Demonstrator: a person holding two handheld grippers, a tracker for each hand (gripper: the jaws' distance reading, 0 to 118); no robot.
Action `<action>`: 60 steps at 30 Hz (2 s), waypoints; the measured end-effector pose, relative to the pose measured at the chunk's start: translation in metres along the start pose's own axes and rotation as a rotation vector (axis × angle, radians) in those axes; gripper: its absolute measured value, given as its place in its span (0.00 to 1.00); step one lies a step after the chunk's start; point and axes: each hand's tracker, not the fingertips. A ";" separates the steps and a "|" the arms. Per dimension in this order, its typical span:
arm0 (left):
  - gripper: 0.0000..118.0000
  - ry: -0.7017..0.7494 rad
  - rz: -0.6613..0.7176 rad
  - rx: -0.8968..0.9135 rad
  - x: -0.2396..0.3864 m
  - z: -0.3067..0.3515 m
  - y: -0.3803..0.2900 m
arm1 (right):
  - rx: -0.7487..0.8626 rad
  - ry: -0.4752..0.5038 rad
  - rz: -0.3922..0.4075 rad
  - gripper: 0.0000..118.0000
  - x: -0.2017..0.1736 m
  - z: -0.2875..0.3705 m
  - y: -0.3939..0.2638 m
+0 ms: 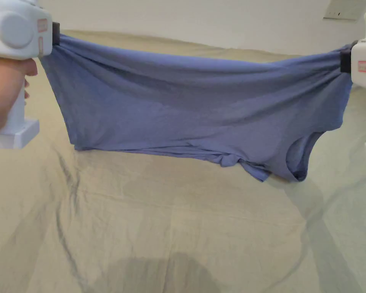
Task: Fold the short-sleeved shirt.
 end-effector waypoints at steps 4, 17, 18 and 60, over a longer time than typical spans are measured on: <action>0.01 -0.035 0.004 -0.087 -0.001 0.022 -0.079 | -0.090 0.084 -0.026 0.03 -0.016 0.038 -0.074; 0.01 -0.139 -0.320 -0.411 -0.004 0.177 -0.317 | -0.494 0.285 -0.152 0.03 -0.077 0.205 -0.284; 0.01 -0.130 -0.323 -0.410 -0.005 0.187 -0.327 | -0.523 0.299 -0.134 0.03 -0.082 0.215 -0.293; 0.95 -0.186 0.013 -0.029 0.011 0.282 -0.215 | -0.168 0.197 -0.206 0.89 -0.043 0.315 -0.158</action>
